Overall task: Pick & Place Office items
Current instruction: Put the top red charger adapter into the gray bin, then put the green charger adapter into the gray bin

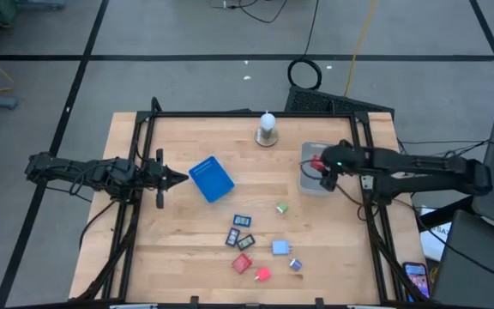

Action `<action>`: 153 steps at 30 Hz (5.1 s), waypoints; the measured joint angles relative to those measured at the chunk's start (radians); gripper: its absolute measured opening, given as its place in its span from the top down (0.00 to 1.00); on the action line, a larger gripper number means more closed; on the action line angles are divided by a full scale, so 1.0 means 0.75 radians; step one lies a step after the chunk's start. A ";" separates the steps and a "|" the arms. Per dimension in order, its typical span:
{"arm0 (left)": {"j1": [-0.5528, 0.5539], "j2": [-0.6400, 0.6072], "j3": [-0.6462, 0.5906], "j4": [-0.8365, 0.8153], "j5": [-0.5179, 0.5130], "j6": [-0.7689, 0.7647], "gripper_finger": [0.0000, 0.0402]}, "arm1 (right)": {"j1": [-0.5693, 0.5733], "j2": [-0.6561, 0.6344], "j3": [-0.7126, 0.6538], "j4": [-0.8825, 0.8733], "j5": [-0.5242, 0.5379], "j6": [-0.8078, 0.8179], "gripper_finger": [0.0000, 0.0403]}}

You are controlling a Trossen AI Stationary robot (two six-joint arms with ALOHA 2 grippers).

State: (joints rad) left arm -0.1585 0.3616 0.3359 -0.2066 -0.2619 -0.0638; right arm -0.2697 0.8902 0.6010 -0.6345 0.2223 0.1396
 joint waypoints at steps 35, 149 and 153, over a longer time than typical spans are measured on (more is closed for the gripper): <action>0.000 0.000 0.000 -0.010 0.002 0.004 0.96 | -0.165 -0.010 0.000 0.092 -0.246 -0.102 0.19; 0.506 -0.412 -0.093 0.028 0.098 0.041 1.00 | 0.013 -1.061 -0.731 1.079 -0.757 -0.280 0.99; 0.513 -0.415 -0.093 0.005 0.185 0.062 1.00 | 0.013 -1.061 -0.731 1.079 -0.756 -0.290 0.99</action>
State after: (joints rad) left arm 0.2260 0.0502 0.2661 -0.2031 -0.1235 -0.0170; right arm -0.2596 0.0944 0.0525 0.1749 -0.3450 -0.0776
